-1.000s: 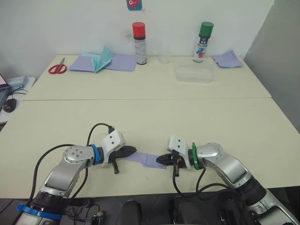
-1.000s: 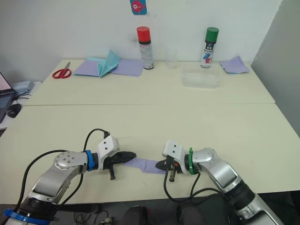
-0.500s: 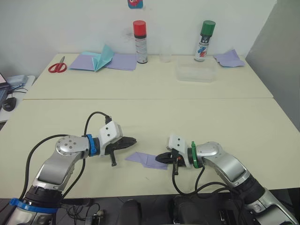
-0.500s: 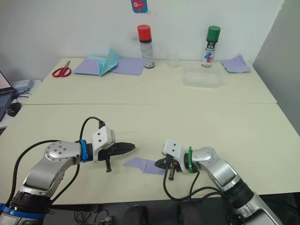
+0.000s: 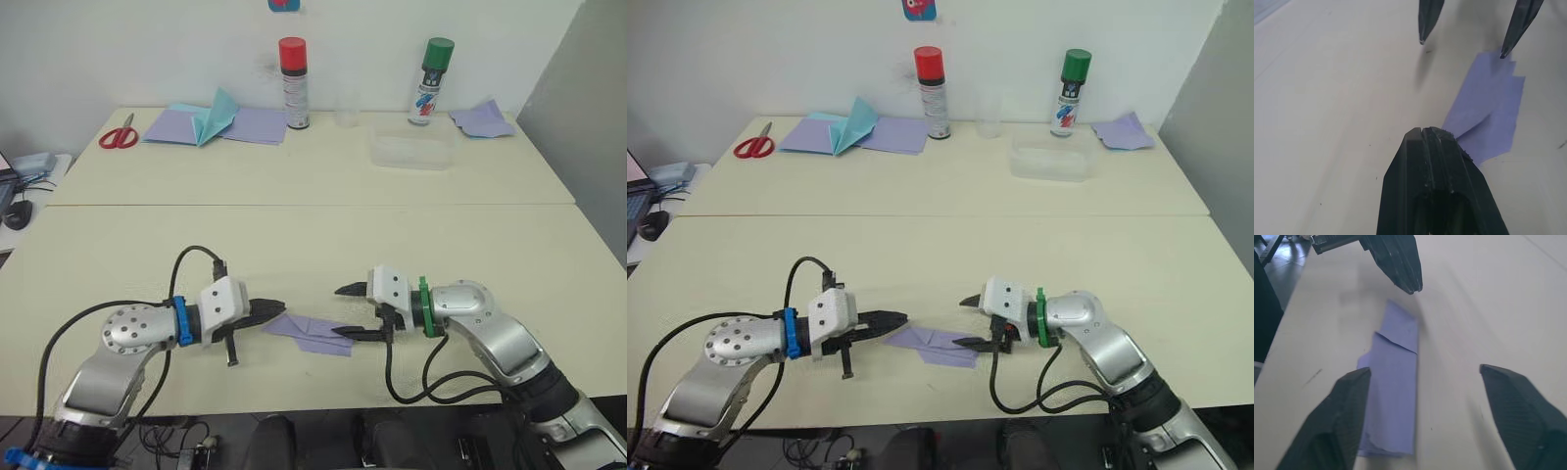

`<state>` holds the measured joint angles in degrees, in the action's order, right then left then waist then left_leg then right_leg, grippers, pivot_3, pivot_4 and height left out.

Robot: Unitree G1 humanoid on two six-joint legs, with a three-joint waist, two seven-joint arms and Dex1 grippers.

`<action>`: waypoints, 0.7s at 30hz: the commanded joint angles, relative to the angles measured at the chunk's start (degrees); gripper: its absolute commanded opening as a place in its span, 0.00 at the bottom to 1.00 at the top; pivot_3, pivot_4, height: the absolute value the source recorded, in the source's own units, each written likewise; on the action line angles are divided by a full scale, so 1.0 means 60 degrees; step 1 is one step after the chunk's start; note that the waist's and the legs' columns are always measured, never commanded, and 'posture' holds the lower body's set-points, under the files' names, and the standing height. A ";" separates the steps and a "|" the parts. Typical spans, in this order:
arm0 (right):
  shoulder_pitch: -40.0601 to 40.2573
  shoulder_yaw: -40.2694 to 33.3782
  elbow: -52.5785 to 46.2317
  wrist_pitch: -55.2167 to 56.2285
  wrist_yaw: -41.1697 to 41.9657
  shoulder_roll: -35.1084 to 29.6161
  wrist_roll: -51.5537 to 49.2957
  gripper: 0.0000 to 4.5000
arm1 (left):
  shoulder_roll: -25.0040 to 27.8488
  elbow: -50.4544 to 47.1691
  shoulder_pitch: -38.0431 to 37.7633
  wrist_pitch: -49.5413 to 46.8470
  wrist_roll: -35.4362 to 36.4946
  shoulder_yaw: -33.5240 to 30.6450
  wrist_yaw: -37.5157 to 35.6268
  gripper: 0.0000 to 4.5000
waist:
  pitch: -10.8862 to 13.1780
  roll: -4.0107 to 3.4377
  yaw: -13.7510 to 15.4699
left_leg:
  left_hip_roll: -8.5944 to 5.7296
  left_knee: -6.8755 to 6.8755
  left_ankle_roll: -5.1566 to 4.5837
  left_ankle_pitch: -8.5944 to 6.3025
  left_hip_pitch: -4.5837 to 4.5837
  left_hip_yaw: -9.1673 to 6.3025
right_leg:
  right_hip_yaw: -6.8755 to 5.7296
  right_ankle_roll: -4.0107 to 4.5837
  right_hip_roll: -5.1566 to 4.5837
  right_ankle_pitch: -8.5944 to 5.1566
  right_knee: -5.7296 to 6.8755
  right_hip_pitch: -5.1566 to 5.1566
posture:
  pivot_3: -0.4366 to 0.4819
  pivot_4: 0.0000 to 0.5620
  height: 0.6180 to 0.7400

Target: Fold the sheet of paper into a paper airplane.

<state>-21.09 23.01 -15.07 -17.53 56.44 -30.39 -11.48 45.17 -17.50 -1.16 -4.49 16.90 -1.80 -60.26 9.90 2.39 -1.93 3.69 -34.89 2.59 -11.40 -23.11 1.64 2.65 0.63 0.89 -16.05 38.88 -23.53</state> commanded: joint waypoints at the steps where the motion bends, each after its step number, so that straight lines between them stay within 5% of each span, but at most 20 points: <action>1: 0.0201 -0.0012 -0.0244 0.1360 0.0279 -0.0122 0.0292 1.00 | 0.0158 -0.1152 -0.0771 0.0226 0.0478 -0.0681 -0.0058 0.00 | 0.0003 -0.0004 0.0002 | 0.0003 0.0002 0.0000 0.0000 0.0003 -0.0001 | 0.0001 0.0004 0.0000 -0.0002 0.0001 0.0002 | 0.48 0.27 1.00; 13: 0.0330 0.0649 0.1816 0.4668 -0.0333 0.0298 0.2452 1.00 | -0.0625 -0.2055 -0.2454 0.1336 -0.0062 -0.0804 0.0805 0.00 | 0.0007 -0.0002 0.0017 | -0.0002 -0.0005 0.0000 0.0001 0.0020 0.0009 | 0.0004 0.0023 -0.0008 -0.0014 0.0003 0.0013 | 0.48 0.27 1.00; 16: 0.0341 0.0646 0.1949 0.4725 -0.0378 0.0366 0.2640 0.87 | -0.0722 -0.2024 -0.2633 0.1649 -0.0211 -0.0723 0.0855 0.00 | 0.0007 -0.0001 0.0011 | -0.0002 -0.0004 0.0000 0.0001 0.0019 0.0015 | 0.0004 0.0005 -0.0008 -0.0003 0.0003 0.0013 | 0.48 0.27 1.00; 21: 0.0284 0.0618 0.2221 0.4909 -0.0451 0.0395 0.2957 0.48 | -0.0815 -0.1976 -0.2852 0.1674 -0.0189 -0.0722 0.0995 0.00 | 0.0007 -0.0002 0.0012 | -0.0003 -0.0001 0.0001 0.0000 0.0019 0.0013 | 0.0004 0.0010 -0.0007 -0.0006 0.0003 0.0013 | 0.48 0.27 1.00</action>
<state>-18.78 27.00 -1.25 10.73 54.48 -28.26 5.80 40.44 -27.66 -17.51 4.57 15.43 -5.97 -54.81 9.94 2.38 -1.86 3.67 -34.90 2.59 -11.40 -23.00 1.71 2.67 0.69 0.86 -16.09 38.90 -23.45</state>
